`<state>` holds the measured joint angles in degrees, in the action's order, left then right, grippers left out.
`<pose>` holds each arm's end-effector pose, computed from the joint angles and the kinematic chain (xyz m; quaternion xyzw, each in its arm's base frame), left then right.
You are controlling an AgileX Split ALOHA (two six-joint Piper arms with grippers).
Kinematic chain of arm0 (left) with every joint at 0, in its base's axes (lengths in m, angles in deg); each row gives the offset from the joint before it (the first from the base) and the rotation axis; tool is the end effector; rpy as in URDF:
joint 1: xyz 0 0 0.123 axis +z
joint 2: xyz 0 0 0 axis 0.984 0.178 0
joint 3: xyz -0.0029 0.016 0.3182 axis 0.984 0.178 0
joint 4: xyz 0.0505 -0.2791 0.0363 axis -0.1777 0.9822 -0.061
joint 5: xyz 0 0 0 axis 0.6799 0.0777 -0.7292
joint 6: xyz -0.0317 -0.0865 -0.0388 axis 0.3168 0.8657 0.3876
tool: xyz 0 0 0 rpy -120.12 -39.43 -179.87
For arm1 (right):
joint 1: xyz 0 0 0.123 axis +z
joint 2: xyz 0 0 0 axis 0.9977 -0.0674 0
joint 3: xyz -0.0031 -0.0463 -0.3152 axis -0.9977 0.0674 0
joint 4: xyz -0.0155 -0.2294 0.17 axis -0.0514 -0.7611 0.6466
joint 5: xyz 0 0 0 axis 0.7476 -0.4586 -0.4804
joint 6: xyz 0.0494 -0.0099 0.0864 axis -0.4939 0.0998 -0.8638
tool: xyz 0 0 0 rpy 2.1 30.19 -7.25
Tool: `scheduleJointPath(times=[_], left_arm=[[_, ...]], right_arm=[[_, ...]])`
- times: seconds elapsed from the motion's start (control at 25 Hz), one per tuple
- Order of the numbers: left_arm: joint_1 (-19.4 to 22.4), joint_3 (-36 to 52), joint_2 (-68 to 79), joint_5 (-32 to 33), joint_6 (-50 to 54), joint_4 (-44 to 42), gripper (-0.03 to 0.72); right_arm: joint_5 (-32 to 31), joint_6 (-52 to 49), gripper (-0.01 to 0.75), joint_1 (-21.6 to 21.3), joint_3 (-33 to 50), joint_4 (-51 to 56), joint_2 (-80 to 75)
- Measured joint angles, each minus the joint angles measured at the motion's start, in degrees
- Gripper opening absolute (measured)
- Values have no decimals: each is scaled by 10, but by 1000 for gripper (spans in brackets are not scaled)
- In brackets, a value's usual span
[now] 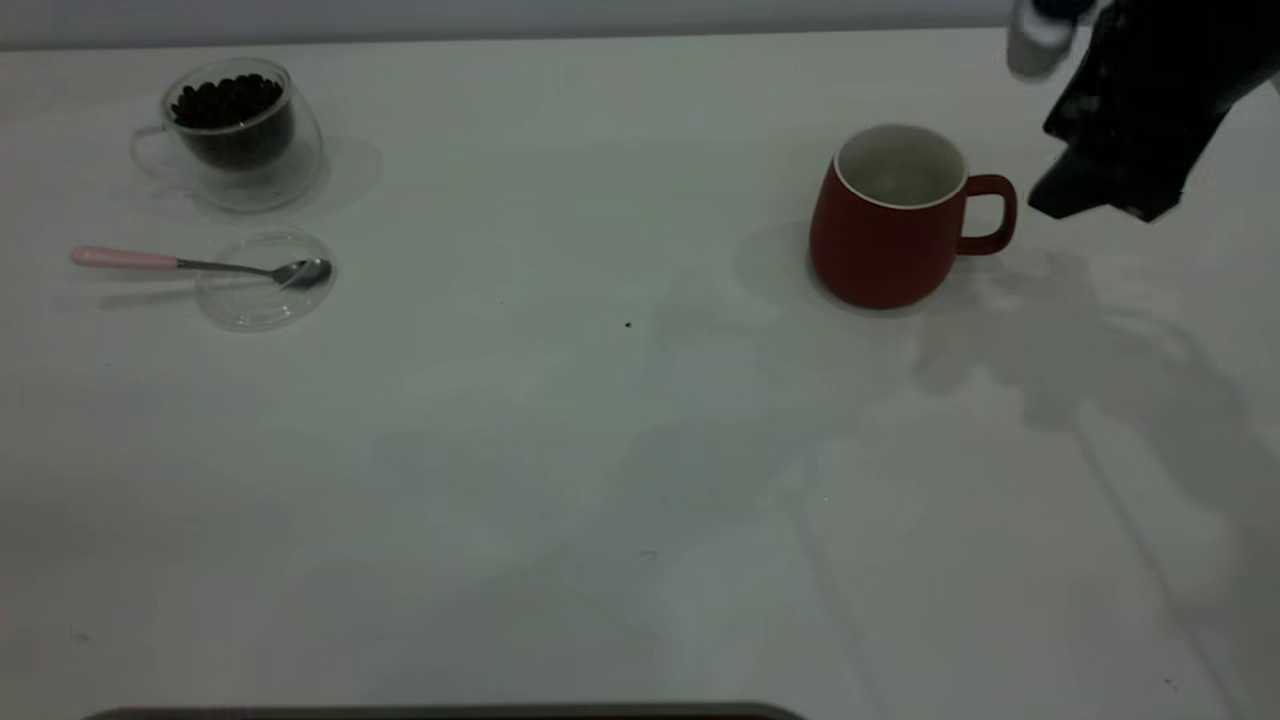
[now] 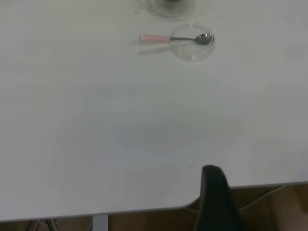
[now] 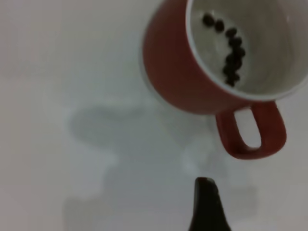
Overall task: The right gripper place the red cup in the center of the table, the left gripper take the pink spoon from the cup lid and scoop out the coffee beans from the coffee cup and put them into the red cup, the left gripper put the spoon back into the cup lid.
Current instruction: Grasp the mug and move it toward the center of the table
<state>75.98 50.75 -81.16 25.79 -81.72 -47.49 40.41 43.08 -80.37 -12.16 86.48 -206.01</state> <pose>-0.0054 0.0013 0.2784 0.0317 0.8719 -0.0093 0.4886 0.4047 0.0564 0.0783 -0.5764 0.7781 -0.0527 0.2440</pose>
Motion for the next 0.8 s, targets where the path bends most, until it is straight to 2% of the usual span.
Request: scheduleJointPath(times=[0.16, 0.32, 0.56, 0.8], left_arm=[[0, 0, 0, 0, 0, 0, 517], [0, 0, 0, 0, 0, 0, 517], [0, 0, 0, 0, 0, 0, 517], [0, 0, 0, 0, 0, 0, 517]], right_arm=[[0, 92, 536, -27, -54, 16, -68], [-1, 92, 536, -40, -105, 39, -119], [-60, 92, 536, -36, -156, 44, -175], [-61, 92, 536, -4, -162, 73, -189]])
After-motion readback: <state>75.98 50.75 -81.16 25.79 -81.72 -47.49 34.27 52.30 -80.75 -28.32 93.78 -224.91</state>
